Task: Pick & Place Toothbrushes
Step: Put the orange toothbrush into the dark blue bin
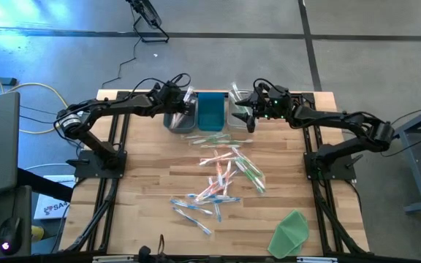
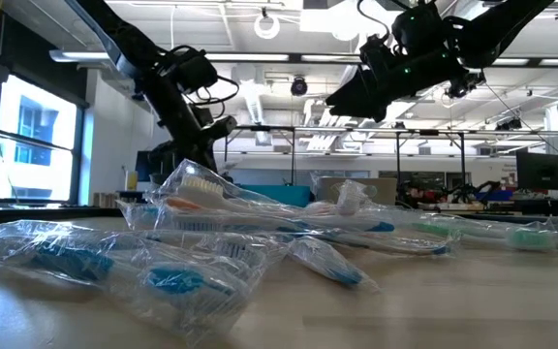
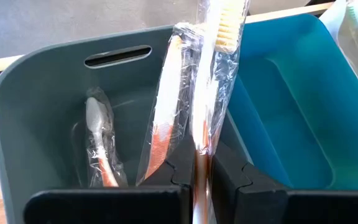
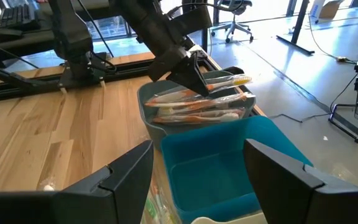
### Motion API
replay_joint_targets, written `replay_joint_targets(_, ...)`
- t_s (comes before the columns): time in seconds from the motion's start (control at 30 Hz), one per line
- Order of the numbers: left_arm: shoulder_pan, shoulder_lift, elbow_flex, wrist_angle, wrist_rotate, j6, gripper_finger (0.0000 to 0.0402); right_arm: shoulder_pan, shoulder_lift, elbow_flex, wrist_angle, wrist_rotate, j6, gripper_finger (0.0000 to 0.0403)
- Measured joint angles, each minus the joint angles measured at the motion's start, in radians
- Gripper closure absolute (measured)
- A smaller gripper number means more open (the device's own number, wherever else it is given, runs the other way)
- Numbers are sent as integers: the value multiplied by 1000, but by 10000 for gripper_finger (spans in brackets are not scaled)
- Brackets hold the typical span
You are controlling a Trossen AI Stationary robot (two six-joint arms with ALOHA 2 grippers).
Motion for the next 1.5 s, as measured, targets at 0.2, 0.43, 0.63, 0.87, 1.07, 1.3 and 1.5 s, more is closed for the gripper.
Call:
replay_joint_targets(0.2,2,0,0,1,0,0,358,0,0,0,0,0,0,160)
replay_joint_targets(0.43,2,0,0,-7,1,-19,318,0,0,0,0,0,0,160)
replay_joint_targets(0.63,2,0,0,-38,5,-19,272,0,0,0,0,0,0,160)
replay_joint_targets(0.87,2,1,0,-16,-9,-19,227,0,0,0,0,0,1,160)
replay_joint_targets(1.07,2,-2,0,89,-14,45,226,0,0,0,-8,0,1,160)
replay_joint_targets(1.3,2,-42,0,113,-14,88,238,0,0,0,-24,0,1,160)
replay_joint_targets(1.5,2,-94,0,114,6,136,247,0,0,0,-22,0,1,160)
